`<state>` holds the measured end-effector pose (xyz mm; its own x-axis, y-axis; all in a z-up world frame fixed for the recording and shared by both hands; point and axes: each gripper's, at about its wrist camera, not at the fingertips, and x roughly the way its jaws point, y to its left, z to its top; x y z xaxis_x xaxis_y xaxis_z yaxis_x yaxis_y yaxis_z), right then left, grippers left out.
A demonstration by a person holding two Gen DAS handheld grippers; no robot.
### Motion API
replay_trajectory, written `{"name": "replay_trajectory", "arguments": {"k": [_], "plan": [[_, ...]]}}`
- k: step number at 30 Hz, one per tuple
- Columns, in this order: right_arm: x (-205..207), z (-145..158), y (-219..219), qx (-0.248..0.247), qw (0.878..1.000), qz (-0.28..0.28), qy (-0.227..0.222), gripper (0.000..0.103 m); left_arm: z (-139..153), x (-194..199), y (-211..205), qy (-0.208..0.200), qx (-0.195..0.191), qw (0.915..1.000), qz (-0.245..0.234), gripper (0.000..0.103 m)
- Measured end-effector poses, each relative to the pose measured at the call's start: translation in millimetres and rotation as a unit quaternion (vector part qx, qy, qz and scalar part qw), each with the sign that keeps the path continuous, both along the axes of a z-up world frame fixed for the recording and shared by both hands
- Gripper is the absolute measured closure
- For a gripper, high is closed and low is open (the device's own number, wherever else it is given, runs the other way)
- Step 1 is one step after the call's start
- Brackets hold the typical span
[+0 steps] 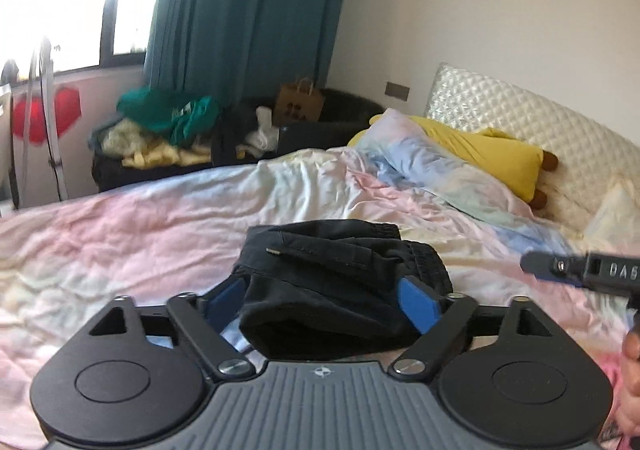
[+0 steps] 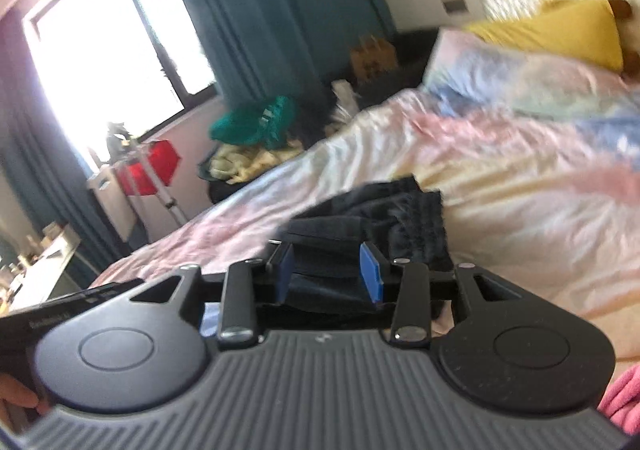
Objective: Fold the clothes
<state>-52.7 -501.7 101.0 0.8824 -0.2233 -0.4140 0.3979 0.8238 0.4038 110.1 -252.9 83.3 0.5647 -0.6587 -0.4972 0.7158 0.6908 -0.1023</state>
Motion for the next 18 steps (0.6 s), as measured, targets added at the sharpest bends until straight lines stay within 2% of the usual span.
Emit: {"name": "replay_trajectory", "arguments": {"k": [3,6,13,18], "plan": [[-14.8,4.7,21.9,-0.014,1.0,0.003,-0.013,0.062,6.1,-28.9,14.4,-0.023,-0.003,0.9997,-0.004,0.004],[-26.9,3.4,43.4,-0.034,0.999,0.002,-0.02,0.062,3.1,-50.6,31.7,-0.045,-0.013,0.9988,0.014,0.0],[-33.7,-16.6,82.9,-0.084,0.996,-0.002,-0.021,0.062,-11.5,-77.2,61.6,-0.069,-0.022,0.9956,0.059,0.0],[-28.6,-33.0,105.4,-0.104,0.994,-0.006,-0.017,0.062,-21.5,-86.6,77.5,-0.078,-0.021,0.9942,0.071,0.0]]}}
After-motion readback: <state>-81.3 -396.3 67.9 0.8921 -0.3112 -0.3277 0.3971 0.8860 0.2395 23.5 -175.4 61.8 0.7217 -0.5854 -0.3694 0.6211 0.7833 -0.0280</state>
